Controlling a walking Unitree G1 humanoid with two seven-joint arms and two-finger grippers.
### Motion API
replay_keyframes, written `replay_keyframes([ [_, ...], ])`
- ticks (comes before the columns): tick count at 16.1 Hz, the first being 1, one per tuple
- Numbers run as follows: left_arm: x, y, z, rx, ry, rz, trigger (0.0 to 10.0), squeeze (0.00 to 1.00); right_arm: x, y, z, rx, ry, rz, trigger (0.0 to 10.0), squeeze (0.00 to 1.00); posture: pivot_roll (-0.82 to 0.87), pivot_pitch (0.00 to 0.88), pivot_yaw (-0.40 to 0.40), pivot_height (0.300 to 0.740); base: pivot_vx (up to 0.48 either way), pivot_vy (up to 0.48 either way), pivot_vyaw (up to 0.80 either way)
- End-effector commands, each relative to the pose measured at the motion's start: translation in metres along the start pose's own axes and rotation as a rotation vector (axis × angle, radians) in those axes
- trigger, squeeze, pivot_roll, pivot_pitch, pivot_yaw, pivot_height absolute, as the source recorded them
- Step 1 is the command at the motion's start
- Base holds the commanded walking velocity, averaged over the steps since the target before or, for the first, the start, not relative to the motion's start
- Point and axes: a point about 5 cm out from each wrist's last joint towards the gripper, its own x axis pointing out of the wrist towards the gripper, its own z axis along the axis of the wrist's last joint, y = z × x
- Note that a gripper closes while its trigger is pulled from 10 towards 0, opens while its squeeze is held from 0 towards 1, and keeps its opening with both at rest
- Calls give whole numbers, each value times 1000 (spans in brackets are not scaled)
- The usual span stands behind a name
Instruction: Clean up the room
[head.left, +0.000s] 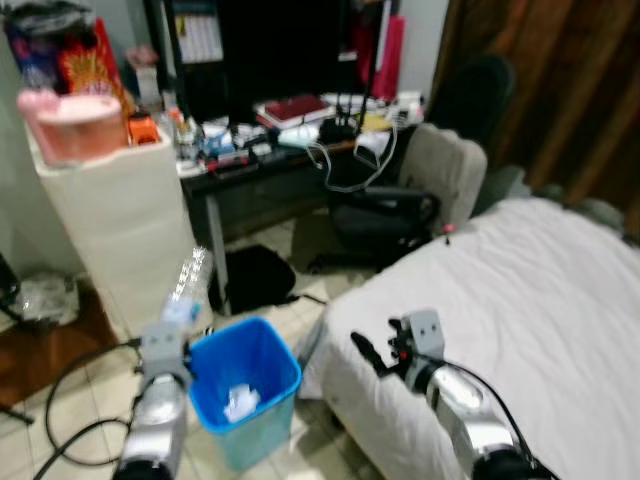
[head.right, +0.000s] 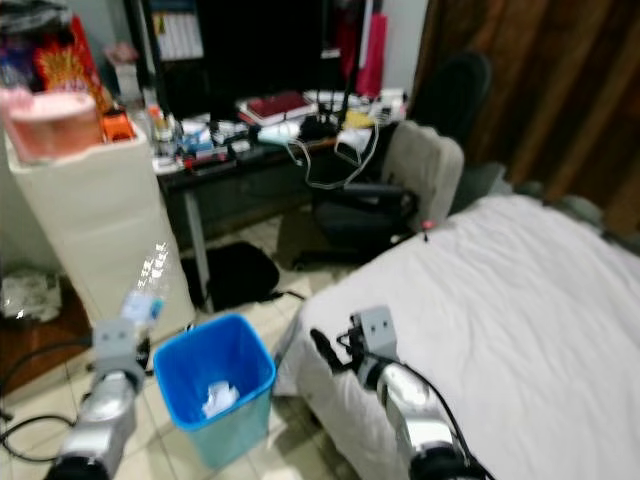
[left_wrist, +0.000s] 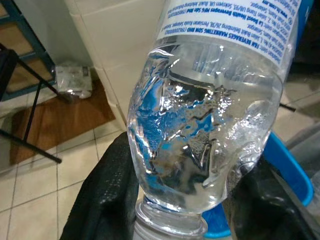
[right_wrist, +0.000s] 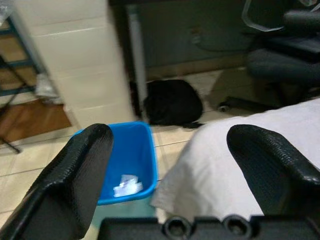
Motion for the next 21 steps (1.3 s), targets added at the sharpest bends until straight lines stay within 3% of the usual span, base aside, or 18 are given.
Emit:
replay_keyframes([
  [1,-1,-15,19,20,-97,-78,10000,0,0,-3,3,-20,-15,-9,10000,0,132,0,-26,740,0,0,0],
  [3,-4,-21,22,55,-148,-122,10000,0,-3,-6,0,-29,-7,-24,10000,0,132,0,-30,740,240,0,0],
  [6,1,-24,28,33,-151,-134,10000,0,-6,-7,-2,-37,-12,-28,10000,0,128,0,-30,740,480,0,0],
  [13,2,-28,18,-23,-92,-164,10000,0,-7,-4,-6,-41,-11,-16,10000,0,111,0,-22,740,480,0,0],
  [14,0,-30,10,5,-62,-167,10000,0,-8,-3,-8,-56,1,-8,10000,0,107,0,-23,740,0,0,0],
  [16,0,-30,0,-31,3,-165,10000,0,-10,-4,-10,-47,11,-7,10000,0,103,11,-33,740,0,0,0],
  [18,1,-26,-16,-72,129,-151,10000,0,-13,-2,-14,-48,32,15,10000,0,92,29,-43,740,0,0,0],
  [21,1,-13,-33,-70,256,-79,10000,0,-18,7,-22,-65,86,129,10000,0,57,50,-63,740,0,0,0],
])
